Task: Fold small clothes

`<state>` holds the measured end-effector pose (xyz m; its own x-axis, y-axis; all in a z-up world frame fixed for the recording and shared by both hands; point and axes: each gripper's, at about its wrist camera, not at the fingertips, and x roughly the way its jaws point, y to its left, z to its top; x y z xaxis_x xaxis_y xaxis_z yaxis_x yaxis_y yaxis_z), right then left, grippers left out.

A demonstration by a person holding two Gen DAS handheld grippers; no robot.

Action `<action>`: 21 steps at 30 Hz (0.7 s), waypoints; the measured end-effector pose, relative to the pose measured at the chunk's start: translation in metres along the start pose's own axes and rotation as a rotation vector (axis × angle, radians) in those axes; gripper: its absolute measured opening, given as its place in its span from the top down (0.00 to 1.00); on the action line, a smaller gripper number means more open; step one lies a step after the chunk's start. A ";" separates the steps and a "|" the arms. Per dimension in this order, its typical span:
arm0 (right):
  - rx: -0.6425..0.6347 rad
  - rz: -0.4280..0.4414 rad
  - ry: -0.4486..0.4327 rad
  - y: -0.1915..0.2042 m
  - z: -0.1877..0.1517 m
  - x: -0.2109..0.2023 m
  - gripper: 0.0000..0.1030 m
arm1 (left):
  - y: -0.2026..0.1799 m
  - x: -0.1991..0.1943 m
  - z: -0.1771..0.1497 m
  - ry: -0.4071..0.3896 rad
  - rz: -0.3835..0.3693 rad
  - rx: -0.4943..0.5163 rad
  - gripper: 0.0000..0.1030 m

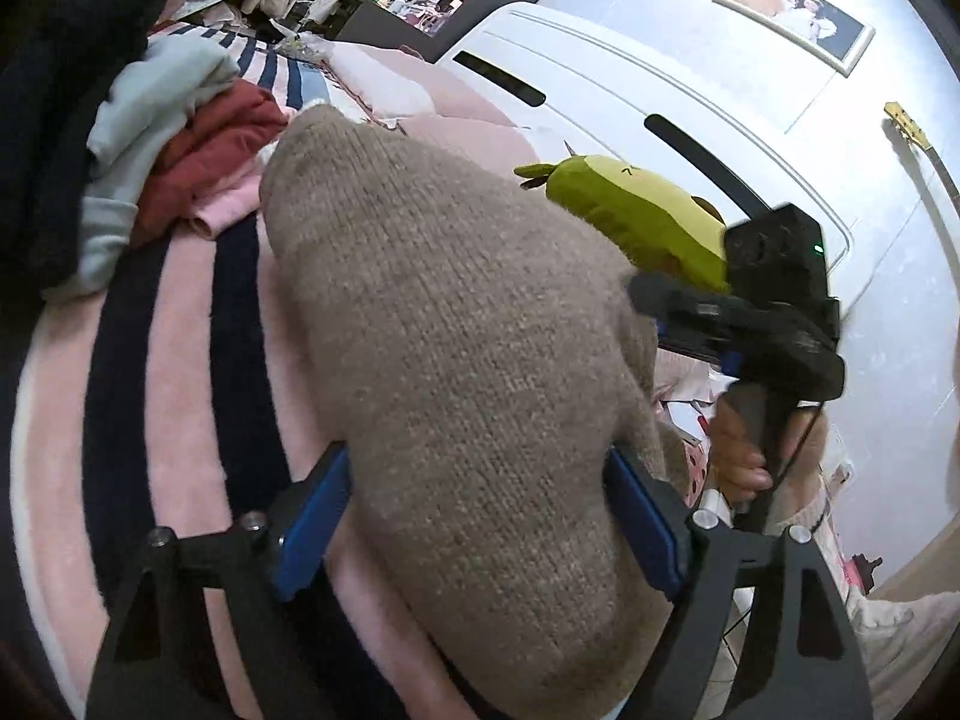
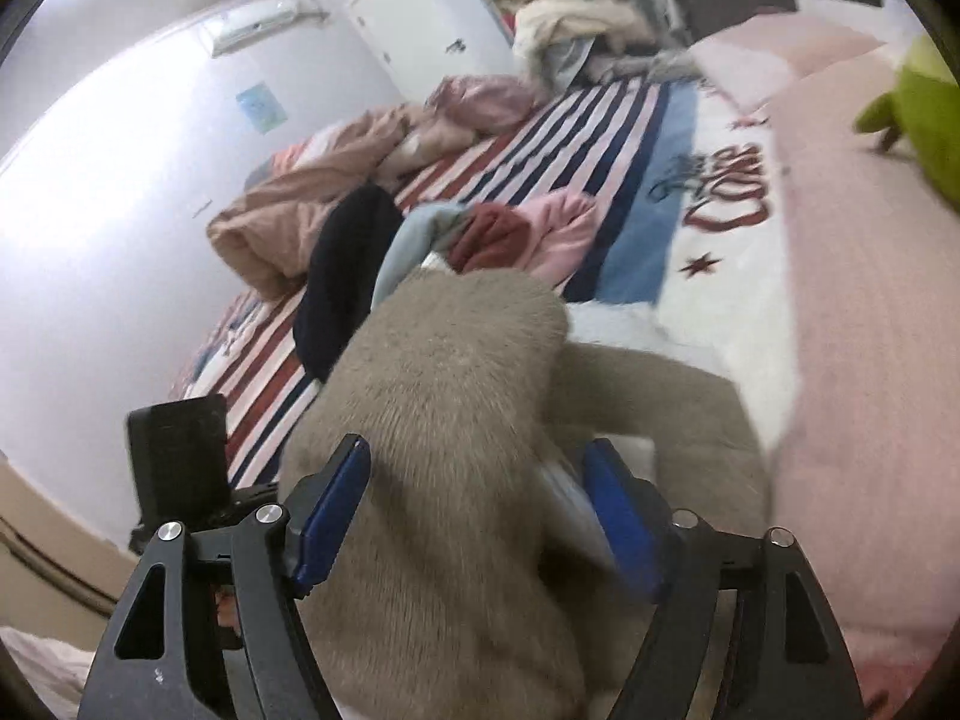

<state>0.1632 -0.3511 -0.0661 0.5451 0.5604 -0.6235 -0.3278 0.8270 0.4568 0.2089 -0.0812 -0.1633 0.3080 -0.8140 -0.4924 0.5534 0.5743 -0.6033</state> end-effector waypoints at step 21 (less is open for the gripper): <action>0.007 -0.369 -0.016 -0.034 -0.039 -0.024 0.66 | 0.000 -0.001 0.019 0.071 -0.036 -0.040 0.04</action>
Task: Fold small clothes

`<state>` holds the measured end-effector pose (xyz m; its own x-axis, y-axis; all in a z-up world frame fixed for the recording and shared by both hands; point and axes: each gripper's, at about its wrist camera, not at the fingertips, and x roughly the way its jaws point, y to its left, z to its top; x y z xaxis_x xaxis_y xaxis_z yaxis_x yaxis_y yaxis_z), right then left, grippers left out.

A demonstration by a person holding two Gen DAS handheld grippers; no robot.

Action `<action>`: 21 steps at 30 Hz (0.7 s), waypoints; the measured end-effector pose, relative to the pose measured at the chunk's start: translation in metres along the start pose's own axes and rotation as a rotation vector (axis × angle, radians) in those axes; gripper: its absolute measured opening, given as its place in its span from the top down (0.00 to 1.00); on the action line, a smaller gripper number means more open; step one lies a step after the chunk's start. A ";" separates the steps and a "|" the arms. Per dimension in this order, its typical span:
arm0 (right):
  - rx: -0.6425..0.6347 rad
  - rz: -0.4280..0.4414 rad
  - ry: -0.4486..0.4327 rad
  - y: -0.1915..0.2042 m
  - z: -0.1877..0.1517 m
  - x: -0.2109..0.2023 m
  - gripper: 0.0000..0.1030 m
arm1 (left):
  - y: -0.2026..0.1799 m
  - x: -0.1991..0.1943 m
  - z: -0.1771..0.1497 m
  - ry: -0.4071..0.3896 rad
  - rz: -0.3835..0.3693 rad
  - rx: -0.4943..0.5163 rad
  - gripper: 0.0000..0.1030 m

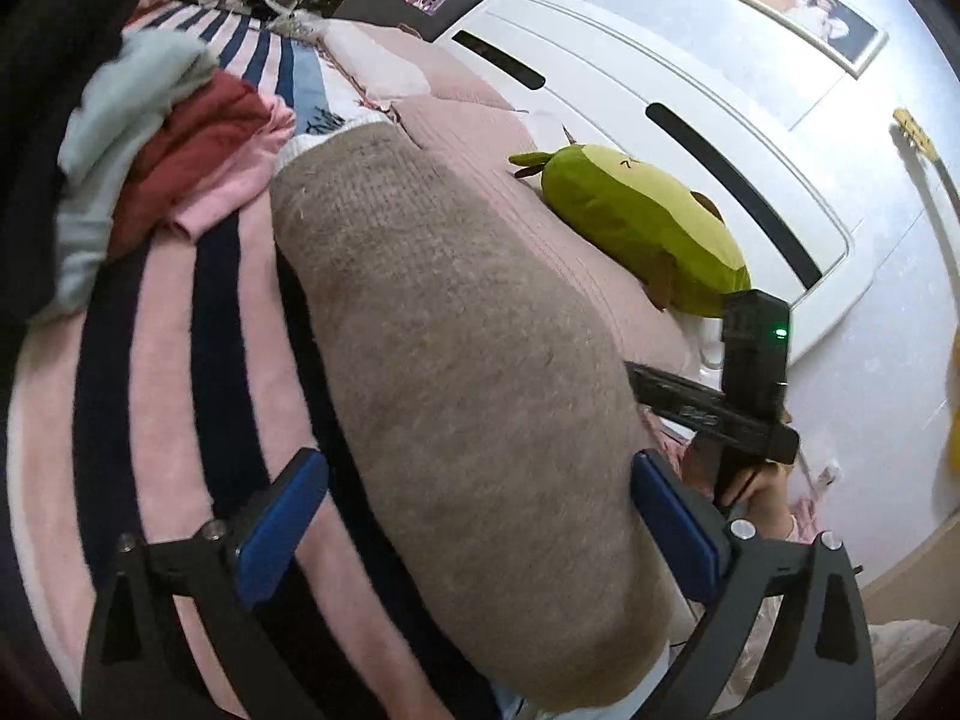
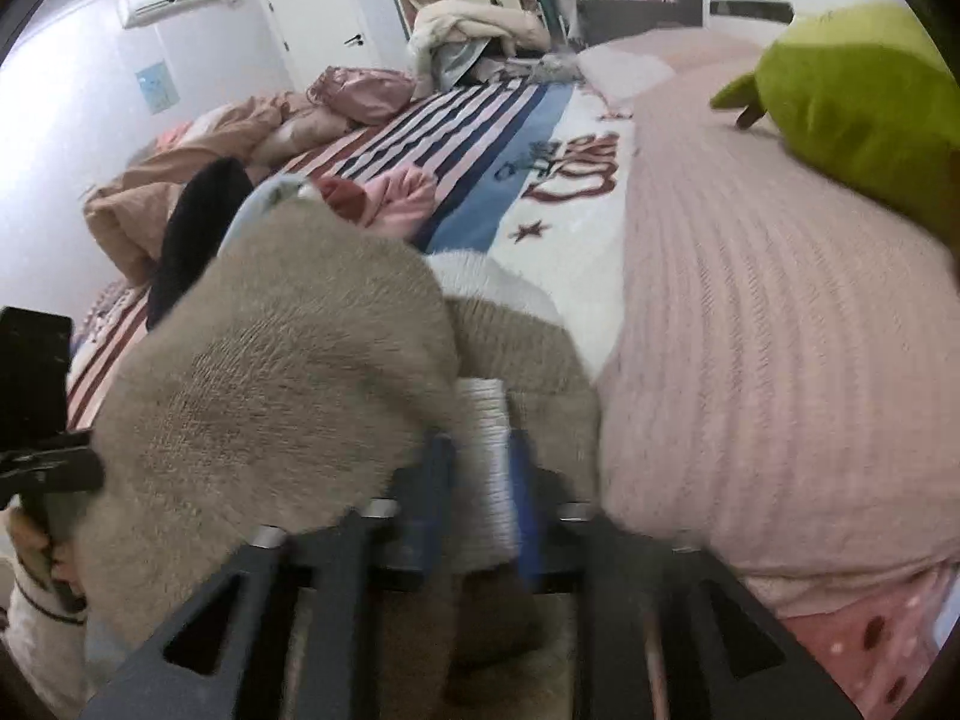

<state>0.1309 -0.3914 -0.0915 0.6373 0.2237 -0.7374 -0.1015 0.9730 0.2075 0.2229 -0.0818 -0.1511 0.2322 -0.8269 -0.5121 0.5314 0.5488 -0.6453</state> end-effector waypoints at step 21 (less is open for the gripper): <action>0.352 0.510 0.154 -0.047 -0.034 -0.005 0.00 | 0.002 0.014 0.001 0.022 -0.037 -0.102 0.41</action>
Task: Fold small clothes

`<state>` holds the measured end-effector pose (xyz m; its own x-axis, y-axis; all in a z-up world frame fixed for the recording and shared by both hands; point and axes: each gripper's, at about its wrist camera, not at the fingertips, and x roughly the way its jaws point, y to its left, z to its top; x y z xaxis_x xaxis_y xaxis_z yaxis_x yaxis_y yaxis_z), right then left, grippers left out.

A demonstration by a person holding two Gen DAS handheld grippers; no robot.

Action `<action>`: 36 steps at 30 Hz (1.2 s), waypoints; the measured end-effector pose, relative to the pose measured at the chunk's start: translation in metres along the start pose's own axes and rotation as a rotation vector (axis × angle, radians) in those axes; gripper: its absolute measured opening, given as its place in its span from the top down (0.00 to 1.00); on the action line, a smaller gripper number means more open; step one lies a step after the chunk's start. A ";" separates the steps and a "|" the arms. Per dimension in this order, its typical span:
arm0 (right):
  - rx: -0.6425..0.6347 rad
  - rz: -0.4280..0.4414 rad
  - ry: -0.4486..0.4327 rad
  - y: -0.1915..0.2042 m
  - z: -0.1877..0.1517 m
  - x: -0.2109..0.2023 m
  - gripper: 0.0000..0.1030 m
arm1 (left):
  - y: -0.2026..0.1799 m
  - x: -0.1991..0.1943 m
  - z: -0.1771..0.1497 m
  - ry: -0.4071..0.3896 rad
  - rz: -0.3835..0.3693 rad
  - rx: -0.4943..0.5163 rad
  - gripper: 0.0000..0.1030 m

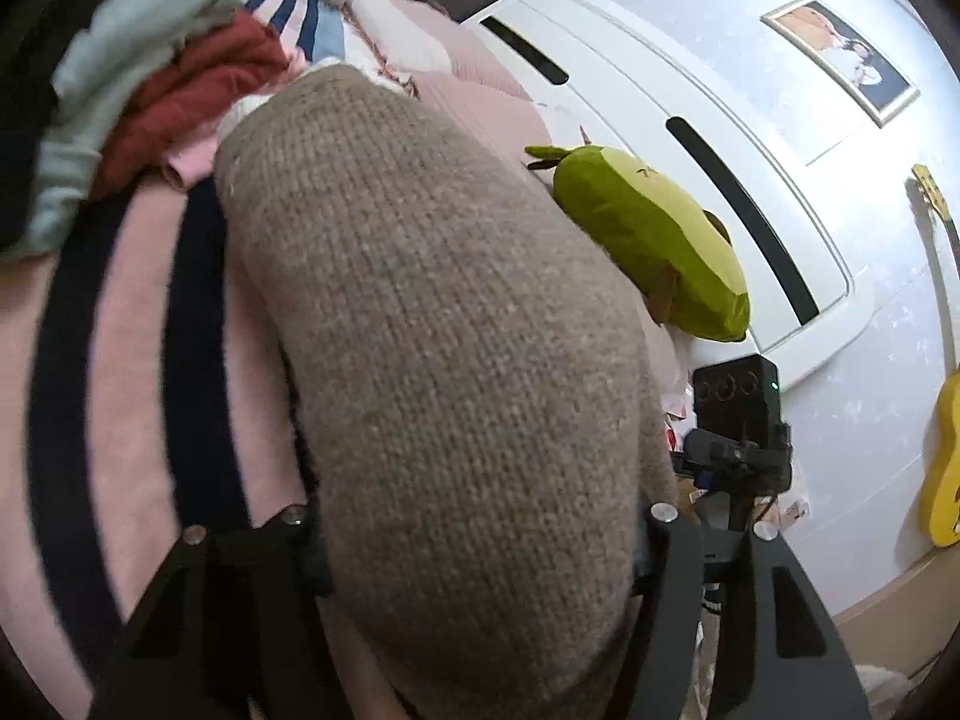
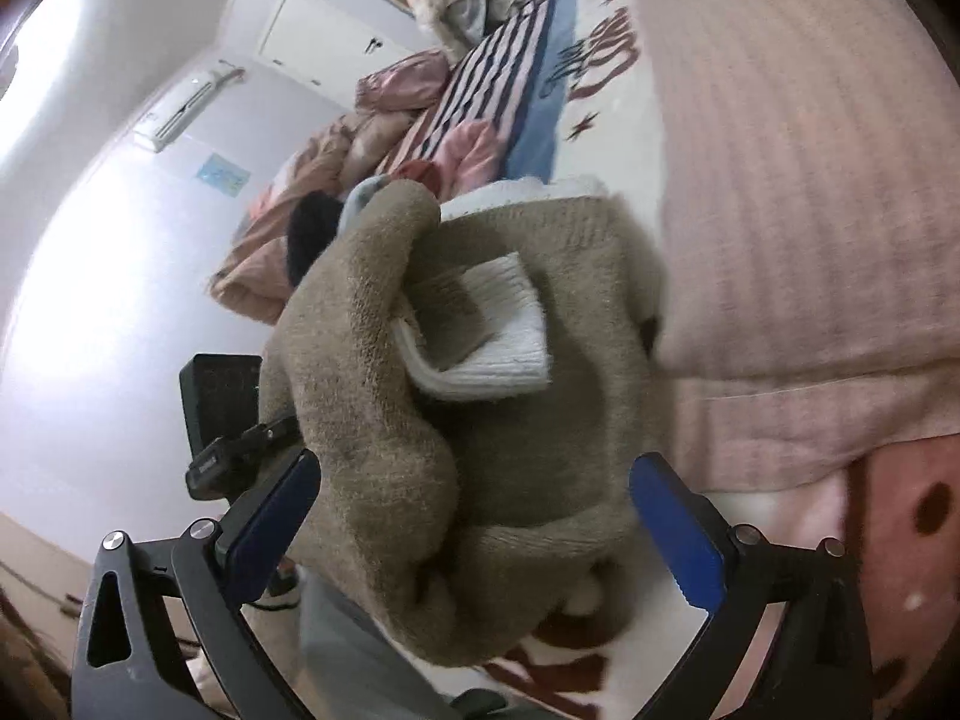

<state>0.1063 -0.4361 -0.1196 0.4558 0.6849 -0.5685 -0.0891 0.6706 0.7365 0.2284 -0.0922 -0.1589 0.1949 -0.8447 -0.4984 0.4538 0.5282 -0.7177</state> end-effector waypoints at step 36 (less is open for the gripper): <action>-0.052 0.151 0.246 0.070 0.015 0.100 0.00 | 0.044 -0.083 -0.005 0.049 0.038 -0.037 0.42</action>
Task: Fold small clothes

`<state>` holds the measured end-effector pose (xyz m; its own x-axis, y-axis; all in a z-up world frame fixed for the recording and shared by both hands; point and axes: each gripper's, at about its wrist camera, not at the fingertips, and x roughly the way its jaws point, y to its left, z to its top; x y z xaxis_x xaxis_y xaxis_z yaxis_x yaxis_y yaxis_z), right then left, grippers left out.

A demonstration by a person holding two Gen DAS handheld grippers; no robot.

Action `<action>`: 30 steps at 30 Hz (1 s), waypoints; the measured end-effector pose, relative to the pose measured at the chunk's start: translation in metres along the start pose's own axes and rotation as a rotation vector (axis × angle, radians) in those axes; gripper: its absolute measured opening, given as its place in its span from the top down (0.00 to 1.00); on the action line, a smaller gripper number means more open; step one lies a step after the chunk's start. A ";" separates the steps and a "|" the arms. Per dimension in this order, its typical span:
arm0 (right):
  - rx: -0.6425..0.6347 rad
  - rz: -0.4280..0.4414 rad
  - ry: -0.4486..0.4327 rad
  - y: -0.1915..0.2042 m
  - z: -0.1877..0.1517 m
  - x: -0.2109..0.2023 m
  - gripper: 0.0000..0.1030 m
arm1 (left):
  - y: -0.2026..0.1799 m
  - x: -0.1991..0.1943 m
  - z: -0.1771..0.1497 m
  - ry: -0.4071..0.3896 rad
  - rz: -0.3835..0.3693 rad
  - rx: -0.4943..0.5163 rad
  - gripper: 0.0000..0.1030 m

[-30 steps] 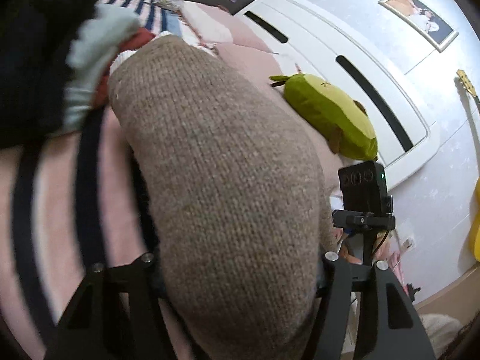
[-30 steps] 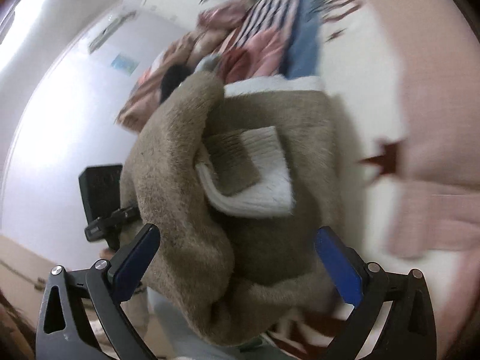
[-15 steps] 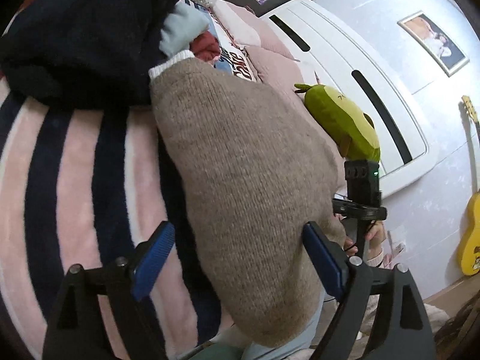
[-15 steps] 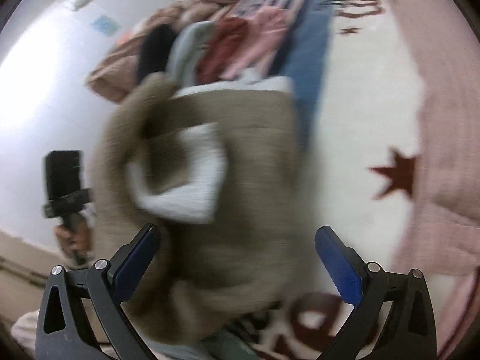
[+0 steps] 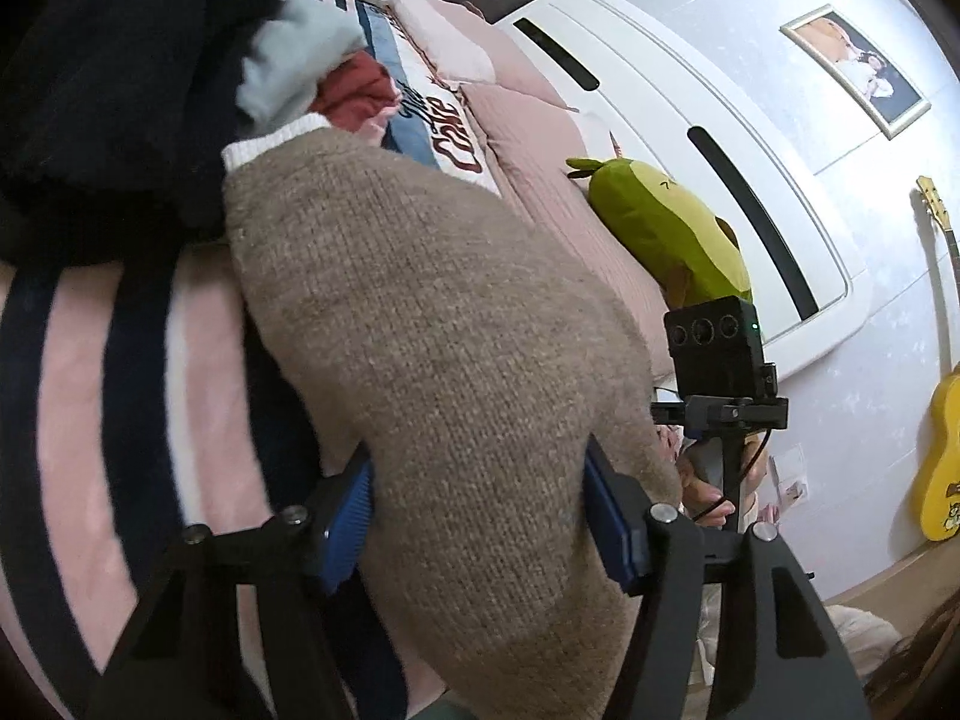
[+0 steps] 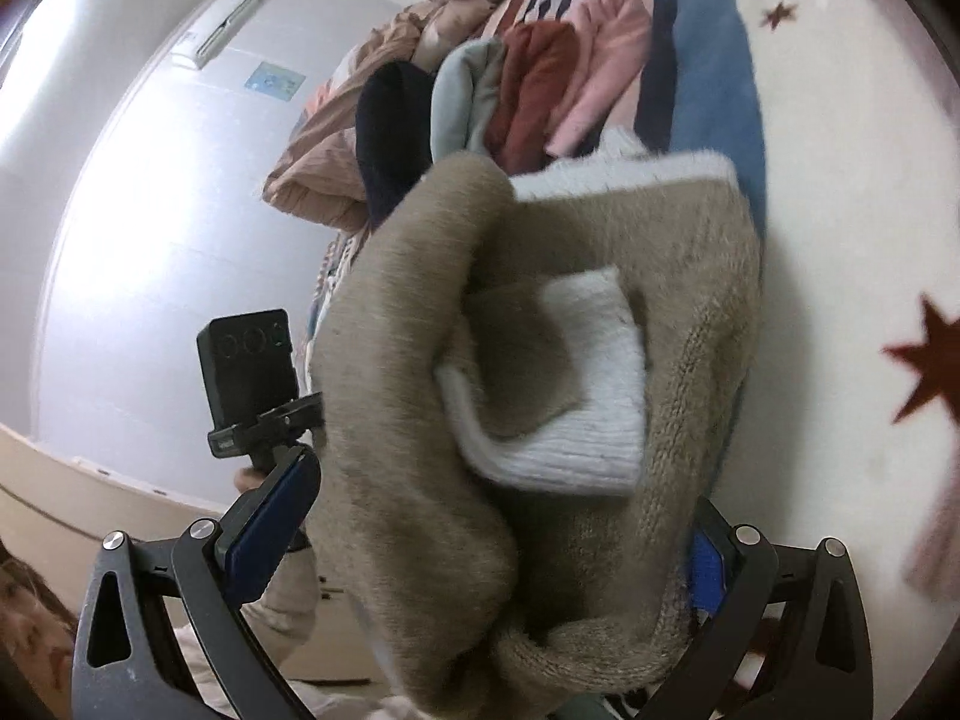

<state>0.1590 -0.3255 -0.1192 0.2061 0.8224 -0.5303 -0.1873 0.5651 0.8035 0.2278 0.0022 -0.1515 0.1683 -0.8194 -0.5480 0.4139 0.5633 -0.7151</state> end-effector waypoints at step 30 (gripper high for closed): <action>-0.255 -0.032 0.227 0.211 0.012 0.280 0.45 | 0.091 -0.274 -0.013 -0.276 0.280 0.023 0.49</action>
<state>0.1887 0.0238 -0.0948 0.0017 0.7814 -0.6240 -0.4245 0.5656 0.7071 0.2072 0.2793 -0.0720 0.5103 -0.6337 -0.5813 0.3374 0.7693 -0.5425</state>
